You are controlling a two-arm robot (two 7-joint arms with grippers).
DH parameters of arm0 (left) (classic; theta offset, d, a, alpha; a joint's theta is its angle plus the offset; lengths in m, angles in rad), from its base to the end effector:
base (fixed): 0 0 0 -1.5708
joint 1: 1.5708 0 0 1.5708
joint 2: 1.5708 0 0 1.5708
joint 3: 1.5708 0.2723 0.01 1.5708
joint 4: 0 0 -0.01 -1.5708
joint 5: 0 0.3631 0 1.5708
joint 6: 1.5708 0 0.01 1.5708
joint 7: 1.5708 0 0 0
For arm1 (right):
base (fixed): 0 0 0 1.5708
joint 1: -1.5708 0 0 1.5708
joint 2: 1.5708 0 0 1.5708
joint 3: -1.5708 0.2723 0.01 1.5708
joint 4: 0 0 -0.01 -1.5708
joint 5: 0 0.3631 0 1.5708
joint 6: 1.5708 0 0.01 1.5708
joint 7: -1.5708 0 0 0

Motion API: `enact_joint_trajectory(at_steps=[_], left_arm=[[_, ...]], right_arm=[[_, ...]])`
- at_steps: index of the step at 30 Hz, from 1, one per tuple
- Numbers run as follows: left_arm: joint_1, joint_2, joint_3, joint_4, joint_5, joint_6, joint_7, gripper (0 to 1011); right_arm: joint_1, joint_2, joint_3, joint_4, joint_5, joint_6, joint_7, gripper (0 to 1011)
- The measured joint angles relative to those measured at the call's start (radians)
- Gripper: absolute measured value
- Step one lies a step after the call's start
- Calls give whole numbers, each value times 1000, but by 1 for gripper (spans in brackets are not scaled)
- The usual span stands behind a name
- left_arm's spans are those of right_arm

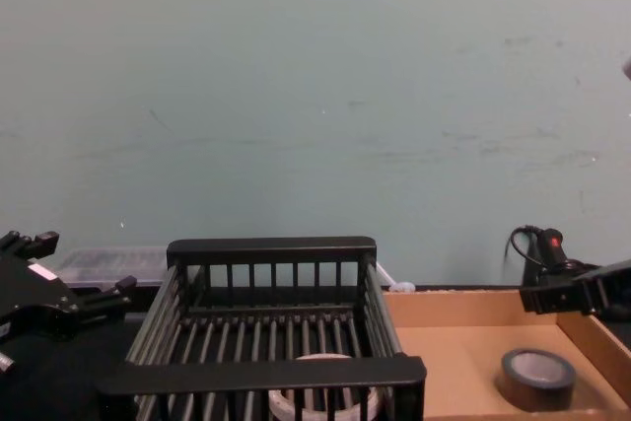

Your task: Pick up the white tape and place it into the black box , Pick up the silver tape and place it into the brown box.

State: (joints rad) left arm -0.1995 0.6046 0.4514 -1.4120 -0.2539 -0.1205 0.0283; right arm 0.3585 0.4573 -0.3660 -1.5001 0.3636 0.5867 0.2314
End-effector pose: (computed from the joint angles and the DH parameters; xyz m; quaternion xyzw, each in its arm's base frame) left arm 0.4065 0.0582 -0.2984 0.1415 -0.1324 0.5799 0.7913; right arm 0.4512 -0.0150 -0.1964 -0.2249 0.0968 -0.5098 0.8247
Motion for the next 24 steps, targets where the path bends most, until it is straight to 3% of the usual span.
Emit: enact_joint_trajectory(at_steps=[6, 11, 20, 24], left_arm=[[0, 0, 0, 0, 0, 0, 0, 1001], [0, 0, 0, 0, 0, 0, 0, 1001], [0, 0, 0, 0, 0, 0, 0, 1001], [0, 0, 0, 0, 0, 0, 0, 1001]], right_arm=[[0, 0, 0, 0, 0, 0, 1, 911], [0, 0, 0, 0, 0, 0, 1, 1002], [-5, -1, 2, -4, -7, -8, -4, 1002], [-38, -12, 20, -25, -46, -80, -48, 1002]])
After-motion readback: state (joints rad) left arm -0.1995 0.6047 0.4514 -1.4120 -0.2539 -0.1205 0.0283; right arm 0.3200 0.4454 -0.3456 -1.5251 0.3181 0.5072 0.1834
